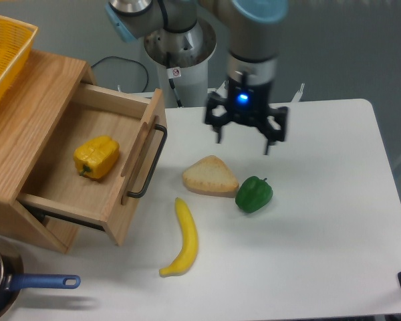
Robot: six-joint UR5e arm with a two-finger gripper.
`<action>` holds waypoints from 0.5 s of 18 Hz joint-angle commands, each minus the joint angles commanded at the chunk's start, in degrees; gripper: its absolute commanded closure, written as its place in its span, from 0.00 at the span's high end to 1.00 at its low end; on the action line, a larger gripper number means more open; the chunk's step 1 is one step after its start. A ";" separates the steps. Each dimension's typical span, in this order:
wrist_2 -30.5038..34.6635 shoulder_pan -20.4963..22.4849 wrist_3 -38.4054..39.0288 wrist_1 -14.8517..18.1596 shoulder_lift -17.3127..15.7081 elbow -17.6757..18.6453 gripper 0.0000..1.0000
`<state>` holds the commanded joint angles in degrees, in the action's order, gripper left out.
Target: Place the yellow pepper in the top drawer
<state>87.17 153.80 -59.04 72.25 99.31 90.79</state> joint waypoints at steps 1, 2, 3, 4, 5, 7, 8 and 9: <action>1.06 0.35 -1.76 -0.09 1.14 -0.17 1.00; 1.42 0.88 -3.34 -0.09 2.02 -0.26 1.00; 1.60 1.41 -4.84 -0.09 3.07 -0.35 1.00; 1.60 1.50 -6.42 -0.18 3.87 -0.35 1.00; 1.60 1.85 -8.52 -0.18 4.40 -0.35 1.00; 1.51 2.11 -14.23 -0.09 5.89 -0.62 1.00; 1.51 2.11 -16.43 -0.09 6.42 -0.44 1.00; 1.51 2.11 -17.50 -0.09 7.21 -0.53 1.00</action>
<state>88.68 155.92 -76.54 72.16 106.52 90.26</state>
